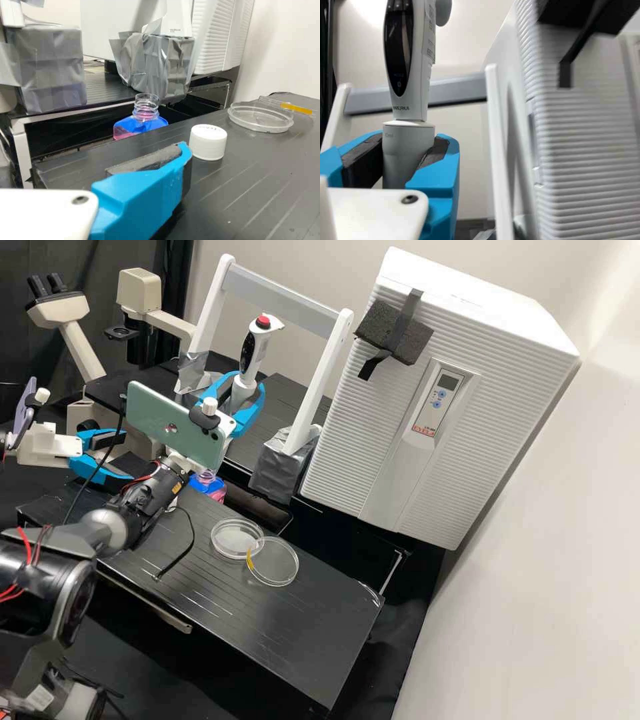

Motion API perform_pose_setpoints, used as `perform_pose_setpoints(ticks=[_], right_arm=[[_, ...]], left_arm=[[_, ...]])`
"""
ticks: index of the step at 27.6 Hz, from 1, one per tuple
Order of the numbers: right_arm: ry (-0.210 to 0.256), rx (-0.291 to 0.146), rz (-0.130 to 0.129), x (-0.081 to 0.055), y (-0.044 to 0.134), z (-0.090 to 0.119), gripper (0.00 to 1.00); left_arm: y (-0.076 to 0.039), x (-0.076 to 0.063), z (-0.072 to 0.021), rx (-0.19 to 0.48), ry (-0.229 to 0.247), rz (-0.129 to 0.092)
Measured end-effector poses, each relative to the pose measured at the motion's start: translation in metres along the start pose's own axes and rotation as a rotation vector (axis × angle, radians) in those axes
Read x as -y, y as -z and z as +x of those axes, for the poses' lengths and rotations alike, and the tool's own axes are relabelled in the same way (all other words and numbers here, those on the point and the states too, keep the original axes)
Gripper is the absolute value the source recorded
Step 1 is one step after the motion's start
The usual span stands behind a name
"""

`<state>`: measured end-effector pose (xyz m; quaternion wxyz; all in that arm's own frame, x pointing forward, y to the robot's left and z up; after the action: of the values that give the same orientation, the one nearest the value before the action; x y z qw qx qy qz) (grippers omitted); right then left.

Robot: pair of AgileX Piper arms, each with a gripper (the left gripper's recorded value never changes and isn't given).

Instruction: Use the pipette

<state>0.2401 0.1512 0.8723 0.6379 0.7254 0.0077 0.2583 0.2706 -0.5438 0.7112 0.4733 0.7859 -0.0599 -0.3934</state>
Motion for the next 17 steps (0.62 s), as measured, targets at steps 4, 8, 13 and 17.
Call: perform_pose_setpoints(ticks=[4, 8, 13, 17], right_arm=[[-0.042, -0.02, 0.015, -0.023, -0.001, -0.017, 0.0], [-0.092, -0.011, 0.006, -0.039, -0.004, -0.031, 0.0], [-0.116, 0.006, -0.022, -0.048, -0.009, -0.043, 0.0], [-0.101, 0.032, -0.06, -0.051, -0.016, -0.052, 0.0]], left_arm=[[-0.002, 0.0, -0.0008, 0.005, -0.001, 0.0], [-0.005, 0.0, -0.0019, 0.021, -0.011, -0.001], [-0.01, 0.002, -0.0007, 0.047, 0.0, 0.01], [-0.013, 0.002, -0.0007, 0.068, -0.009, 0.012]])
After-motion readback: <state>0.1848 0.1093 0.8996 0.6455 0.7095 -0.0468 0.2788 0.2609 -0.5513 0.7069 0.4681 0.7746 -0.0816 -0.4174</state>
